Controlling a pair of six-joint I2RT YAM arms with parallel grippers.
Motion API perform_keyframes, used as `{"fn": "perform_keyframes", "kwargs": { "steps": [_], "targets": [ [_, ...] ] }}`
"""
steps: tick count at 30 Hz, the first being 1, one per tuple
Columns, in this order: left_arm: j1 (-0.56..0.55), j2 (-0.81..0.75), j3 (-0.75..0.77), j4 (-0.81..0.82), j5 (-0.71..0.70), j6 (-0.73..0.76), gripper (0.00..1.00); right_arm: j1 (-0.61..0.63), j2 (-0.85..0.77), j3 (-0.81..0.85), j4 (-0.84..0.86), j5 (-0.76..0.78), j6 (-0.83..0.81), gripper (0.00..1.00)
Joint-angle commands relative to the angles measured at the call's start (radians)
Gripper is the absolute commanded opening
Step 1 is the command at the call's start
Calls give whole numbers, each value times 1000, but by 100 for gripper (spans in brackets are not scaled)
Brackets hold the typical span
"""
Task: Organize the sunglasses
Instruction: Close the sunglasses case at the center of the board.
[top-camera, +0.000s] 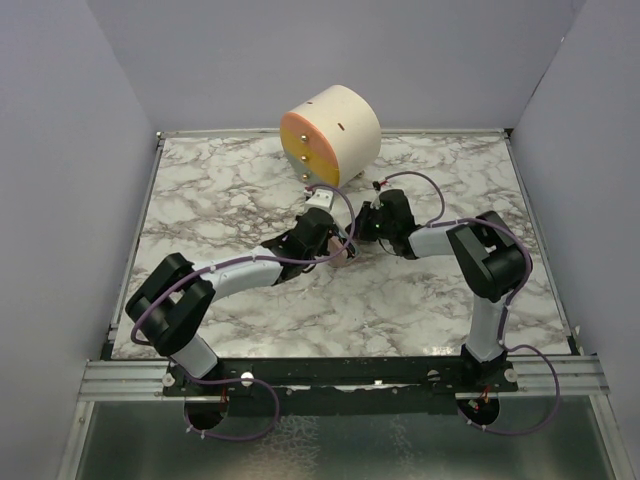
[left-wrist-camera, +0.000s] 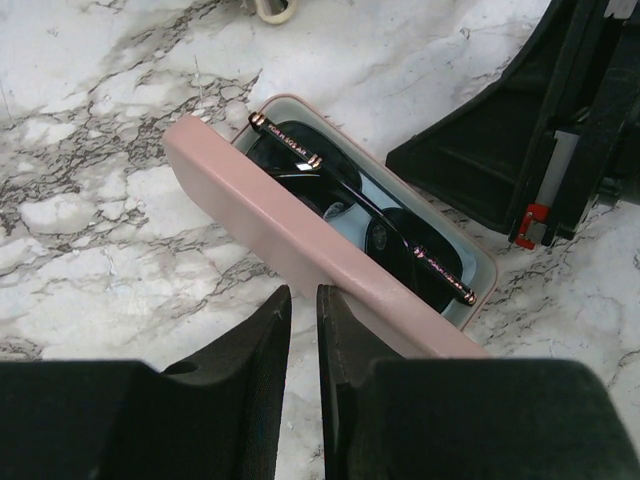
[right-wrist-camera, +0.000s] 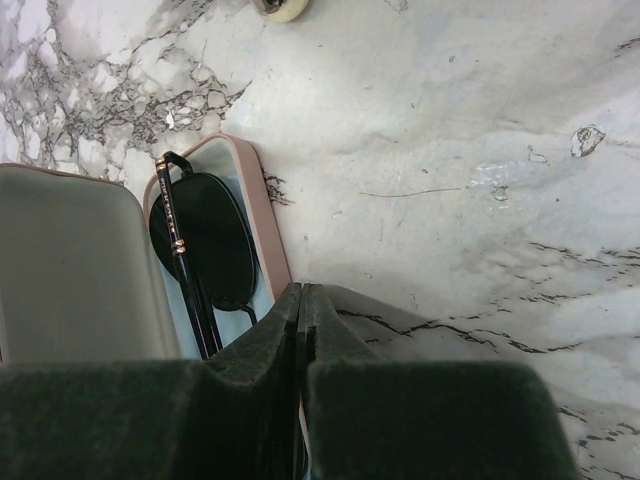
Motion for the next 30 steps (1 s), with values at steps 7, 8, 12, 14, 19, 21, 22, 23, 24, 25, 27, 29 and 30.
{"fn": "perform_keyframes", "kwargs": {
  "steps": [7, 8, 12, 14, 19, 21, 22, 23, 24, 25, 27, 29, 30],
  "targets": [
    [-7, -35, 91, -161, -81, -117, 20, 18, 22, 11, -49, 9, -23, 1],
    [-6, -30, 95, -172, -81, -133, 20, 18, 22, 10, -51, 7, -23, 1],
    [-10, -24, 97, -201, -73, -193, 18, 20, 9, 1, -67, 7, -20, 1],
    [-13, -32, 90, -213, -82, -211, 18, 21, -3, -7, -74, 8, -20, 1],
    [-16, -48, 76, -231, -111, -223, 18, 30, -46, -41, -88, 19, -14, 1],
    [-16, -51, 68, -236, -127, -221, 18, 39, -64, -56, -90, 26, -14, 1],
    [-16, -52, 65, -238, -133, -221, 18, 43, -72, -65, -91, 30, -14, 1],
    [-15, -53, 61, -237, -136, -220, 19, 46, -79, -73, -93, 34, -14, 1],
    [-16, -52, 59, -235, -136, -217, 19, 48, -85, -81, -94, 36, -13, 1],
    [-15, -51, 59, -235, -136, -216, 18, 51, -89, -87, -95, 37, -10, 1],
    [-15, -52, 59, -229, -138, -208, 19, 58, -99, -102, -97, 40, -9, 1],
    [-15, -57, 59, -232, -140, -204, 19, 65, -111, -115, -99, 48, -8, 1],
    [-16, -60, 59, -232, -142, -204, 19, 68, -117, -122, -98, 52, -7, 1]
  ]
}}
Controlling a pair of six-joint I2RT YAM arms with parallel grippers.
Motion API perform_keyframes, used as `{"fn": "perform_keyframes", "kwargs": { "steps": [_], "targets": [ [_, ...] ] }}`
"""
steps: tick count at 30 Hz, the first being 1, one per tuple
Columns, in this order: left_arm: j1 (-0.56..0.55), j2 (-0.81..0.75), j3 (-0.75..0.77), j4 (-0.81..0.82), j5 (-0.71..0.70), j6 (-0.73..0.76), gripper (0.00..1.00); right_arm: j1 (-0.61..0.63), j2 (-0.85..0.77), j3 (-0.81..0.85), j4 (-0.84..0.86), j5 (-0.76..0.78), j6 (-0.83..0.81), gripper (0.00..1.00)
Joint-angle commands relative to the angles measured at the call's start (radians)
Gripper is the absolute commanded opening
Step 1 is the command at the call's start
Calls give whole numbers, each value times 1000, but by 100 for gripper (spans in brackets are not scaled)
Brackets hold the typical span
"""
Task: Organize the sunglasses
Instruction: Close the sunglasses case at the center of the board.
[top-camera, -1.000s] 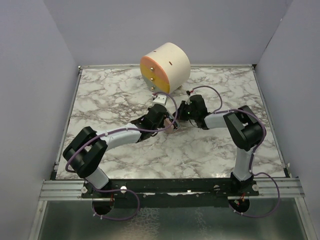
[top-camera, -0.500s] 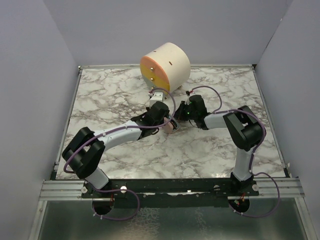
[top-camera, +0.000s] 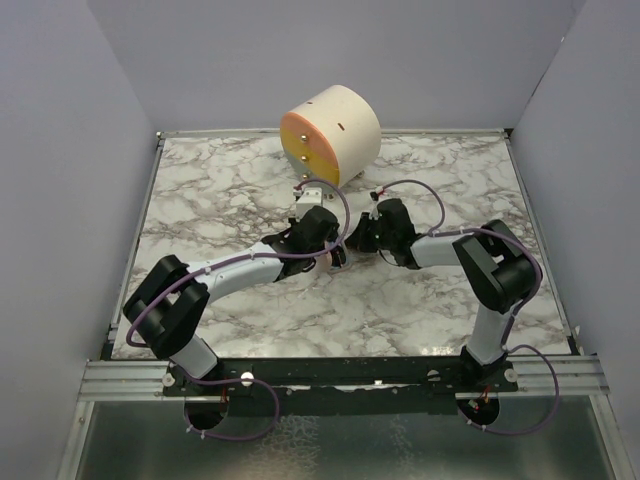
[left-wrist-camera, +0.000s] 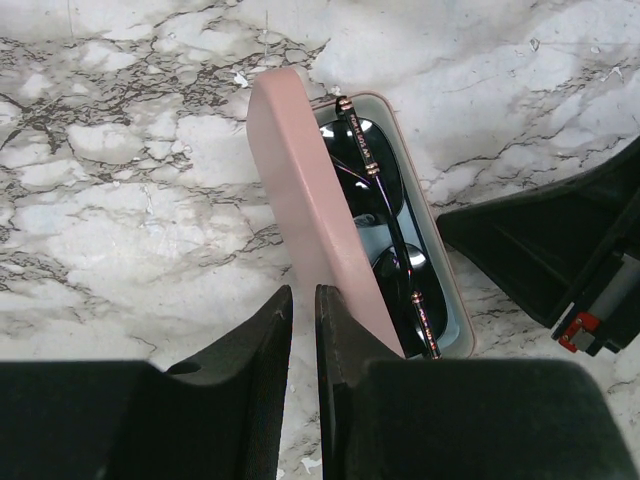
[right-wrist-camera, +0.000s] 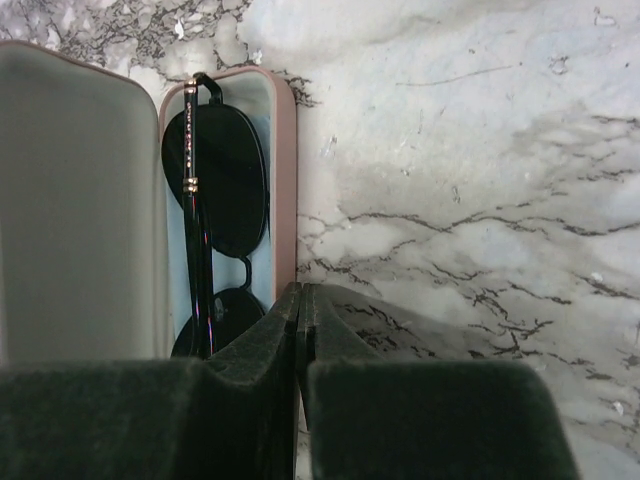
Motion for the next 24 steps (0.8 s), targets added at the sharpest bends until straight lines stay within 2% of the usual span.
{"fn": "perform_keyframes", "kwargs": {
  "steps": [1, 12, 24],
  "targets": [
    [-4, -47, -10, -8, -35, 1, 19, 22, -35, -47, -49, 40, -3, 1],
    [-2, -100, 3, -93, -76, -51, 23, 26, -26, -41, -50, 50, -4, 1],
    [-2, -69, -33, -1, 11, -167, 23, 30, -28, -37, -53, 57, -13, 1]
  ]
}}
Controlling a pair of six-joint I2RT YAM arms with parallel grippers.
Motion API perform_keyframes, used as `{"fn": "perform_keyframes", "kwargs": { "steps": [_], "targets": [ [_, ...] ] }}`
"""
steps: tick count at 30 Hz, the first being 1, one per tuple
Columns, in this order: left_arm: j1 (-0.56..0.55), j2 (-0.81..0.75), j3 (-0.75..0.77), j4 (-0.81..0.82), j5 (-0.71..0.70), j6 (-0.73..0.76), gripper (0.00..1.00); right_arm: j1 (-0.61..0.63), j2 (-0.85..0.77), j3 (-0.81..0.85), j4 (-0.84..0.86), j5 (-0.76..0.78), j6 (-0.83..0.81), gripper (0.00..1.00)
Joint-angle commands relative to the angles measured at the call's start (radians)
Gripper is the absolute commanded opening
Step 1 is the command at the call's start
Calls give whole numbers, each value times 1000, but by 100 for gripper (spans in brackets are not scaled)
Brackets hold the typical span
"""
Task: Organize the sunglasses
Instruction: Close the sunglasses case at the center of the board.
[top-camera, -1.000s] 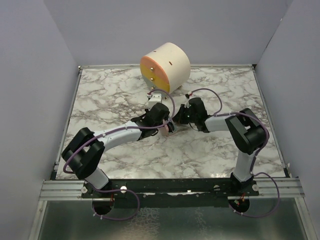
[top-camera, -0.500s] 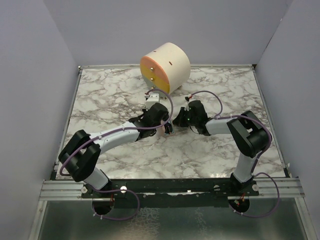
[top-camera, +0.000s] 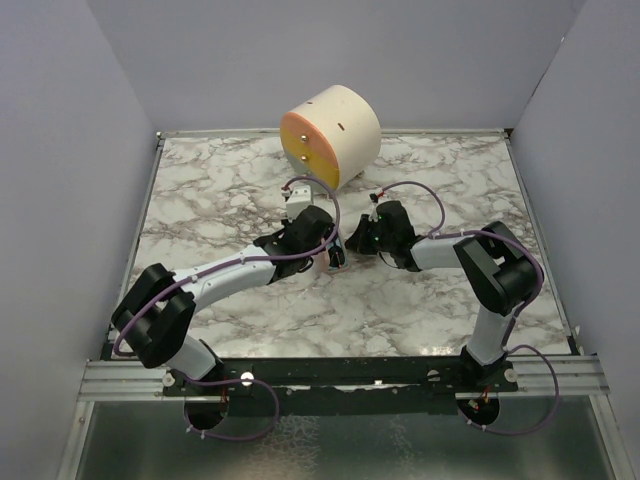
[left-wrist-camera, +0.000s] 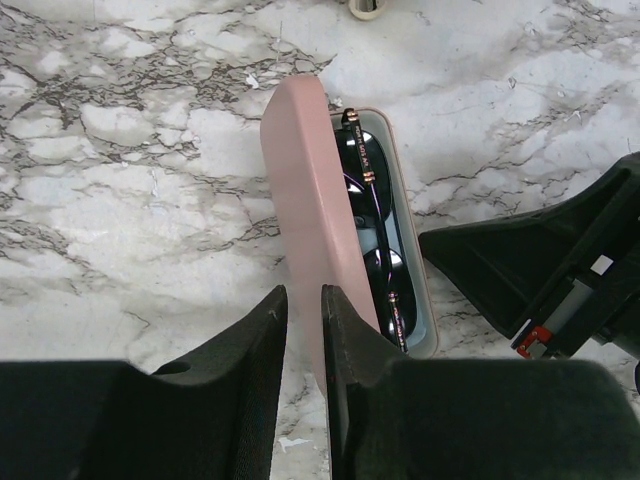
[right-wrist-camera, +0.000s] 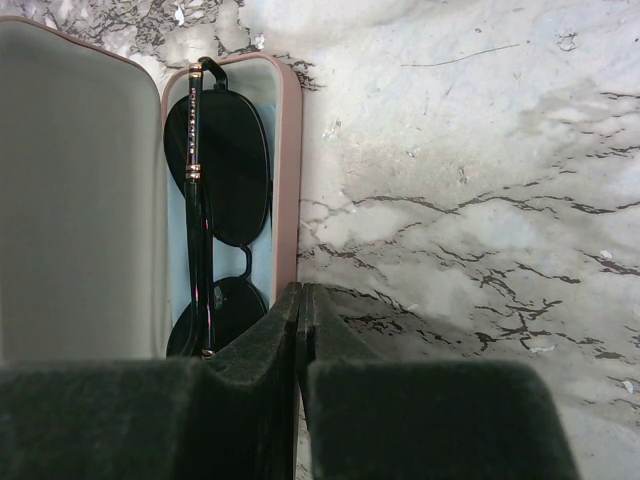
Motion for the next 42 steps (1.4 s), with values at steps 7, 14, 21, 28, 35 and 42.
{"fn": "perform_keyframes", "kwargs": {
  "steps": [7, 14, 21, 28, 35, 42],
  "targets": [
    [1, -2, -53, 102, 50, -100, 25, 12, 0, -6, -50, 28, -17, 1],
    [3, -22, -78, 145, 45, -124, 25, 12, -1, -5, -50, 30, -20, 1],
    [2, -30, -82, 140, 32, -129, 25, 12, 4, 0, -51, 30, -21, 1],
    [2, 5, -92, 172, 47, -134, 21, 12, 0, -2, -55, 36, -24, 1],
    [3, 30, -93, 204, 59, -132, 15, 12, 5, 4, -60, 37, -25, 1],
    [2, 63, -94, 240, 79, -131, 15, 12, 7, 4, -61, 39, -25, 1]
  ]
}}
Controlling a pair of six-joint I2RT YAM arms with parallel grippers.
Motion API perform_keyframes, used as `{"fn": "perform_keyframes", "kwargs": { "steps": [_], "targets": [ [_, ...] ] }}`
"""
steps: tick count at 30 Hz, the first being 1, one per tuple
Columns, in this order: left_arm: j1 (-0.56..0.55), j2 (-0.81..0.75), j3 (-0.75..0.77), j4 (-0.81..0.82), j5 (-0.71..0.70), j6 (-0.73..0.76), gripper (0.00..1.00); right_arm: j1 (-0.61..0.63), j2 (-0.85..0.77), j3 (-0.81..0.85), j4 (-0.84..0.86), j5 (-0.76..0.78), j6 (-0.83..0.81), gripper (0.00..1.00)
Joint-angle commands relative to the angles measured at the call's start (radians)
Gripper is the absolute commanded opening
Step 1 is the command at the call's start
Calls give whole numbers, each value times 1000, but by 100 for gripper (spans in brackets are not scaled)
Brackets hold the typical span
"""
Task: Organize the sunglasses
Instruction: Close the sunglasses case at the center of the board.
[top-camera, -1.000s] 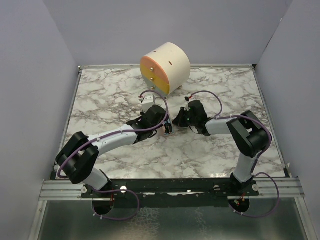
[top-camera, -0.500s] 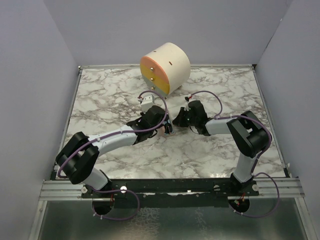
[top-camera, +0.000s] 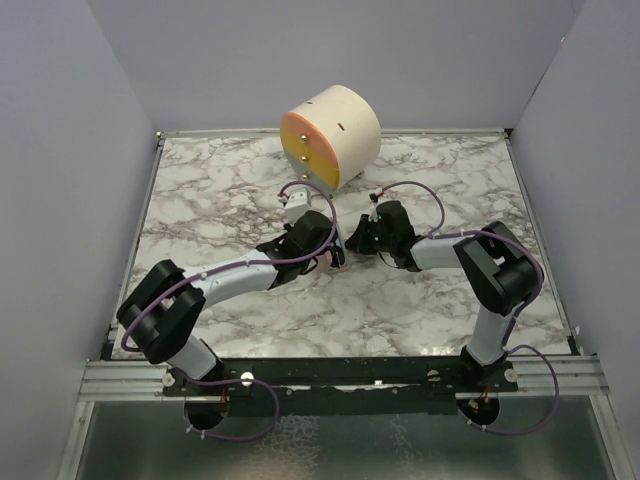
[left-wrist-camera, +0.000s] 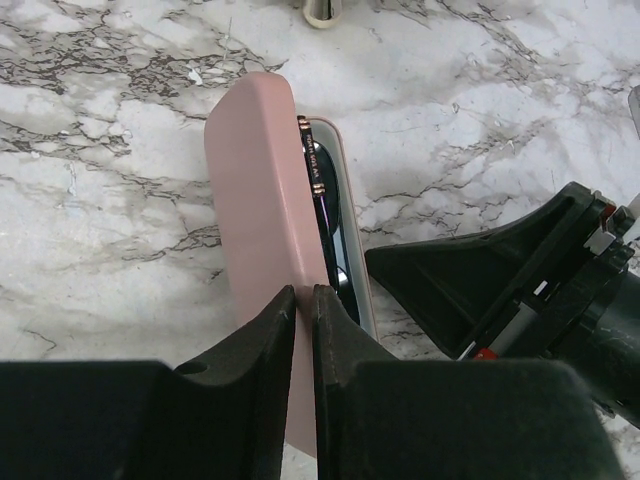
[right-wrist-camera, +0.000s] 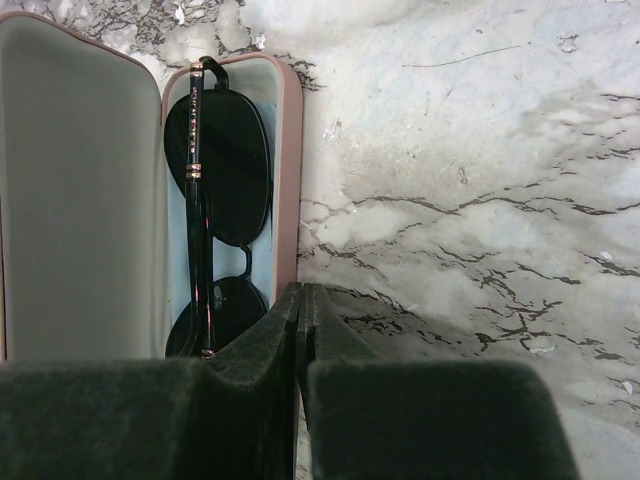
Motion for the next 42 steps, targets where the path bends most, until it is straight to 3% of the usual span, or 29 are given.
{"fn": "perform_keyframes", "kwargs": {
  "steps": [1, 26, 33, 42],
  "targets": [
    [2, 40, -9, 36, 36, -2, 14, 11, 9, 5, -61, 28, -20, 1],
    [3, 208, 27, 103, 97, 3, 11, 11, 36, 25, -73, 36, -24, 1],
    [-37, 115, 69, 58, 1, 110, 21, 11, 25, 19, -72, 49, -19, 1],
    [-83, 37, 97, 80, -52, 283, 25, 11, 9, 9, -64, 74, -20, 4]
  ]
}}
